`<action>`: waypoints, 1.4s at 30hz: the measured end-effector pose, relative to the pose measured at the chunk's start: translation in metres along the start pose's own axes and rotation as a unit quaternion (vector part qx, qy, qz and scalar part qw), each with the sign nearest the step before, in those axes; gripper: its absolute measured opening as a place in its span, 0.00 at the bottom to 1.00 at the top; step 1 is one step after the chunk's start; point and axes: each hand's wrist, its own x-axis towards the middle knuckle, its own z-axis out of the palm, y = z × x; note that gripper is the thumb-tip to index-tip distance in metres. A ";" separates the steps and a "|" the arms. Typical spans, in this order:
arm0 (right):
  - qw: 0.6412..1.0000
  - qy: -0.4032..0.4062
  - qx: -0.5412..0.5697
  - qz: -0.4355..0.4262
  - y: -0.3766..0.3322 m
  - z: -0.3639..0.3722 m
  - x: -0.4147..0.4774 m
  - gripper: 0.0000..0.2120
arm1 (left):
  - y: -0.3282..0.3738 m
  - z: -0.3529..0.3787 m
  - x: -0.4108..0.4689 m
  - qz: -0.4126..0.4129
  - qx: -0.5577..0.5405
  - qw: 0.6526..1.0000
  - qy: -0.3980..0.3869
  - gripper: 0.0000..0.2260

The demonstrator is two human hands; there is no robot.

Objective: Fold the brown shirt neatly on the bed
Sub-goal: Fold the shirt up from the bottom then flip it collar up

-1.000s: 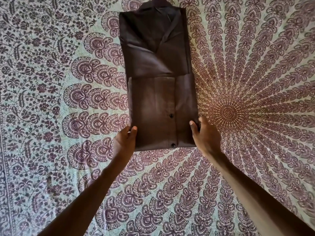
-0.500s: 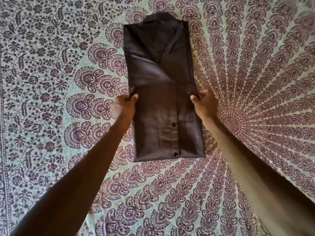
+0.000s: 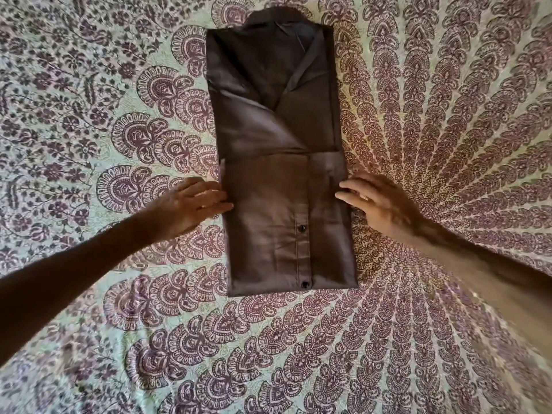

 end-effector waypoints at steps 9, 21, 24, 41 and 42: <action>0.986 0.010 -0.008 -0.167 0.026 -0.012 0.035 0.12 | -0.030 -0.004 0.013 0.082 0.082 0.992 -0.040 0.18; 0.841 0.001 0.434 0.322 0.001 -0.043 0.089 0.11 | -0.005 -0.025 0.050 -0.388 -0.332 0.852 0.117 0.11; 0.654 -0.091 0.585 0.471 0.041 -0.048 0.116 0.11 | -0.029 -0.050 0.084 -0.556 -0.530 0.617 0.172 0.15; 0.762 0.109 0.407 0.491 0.046 -0.021 0.157 0.16 | -0.076 -0.035 0.125 -0.644 -0.565 0.509 0.089 0.14; 0.785 0.132 0.376 0.475 0.041 -0.021 0.156 0.17 | -0.072 -0.034 0.127 -0.635 -0.548 0.533 0.109 0.12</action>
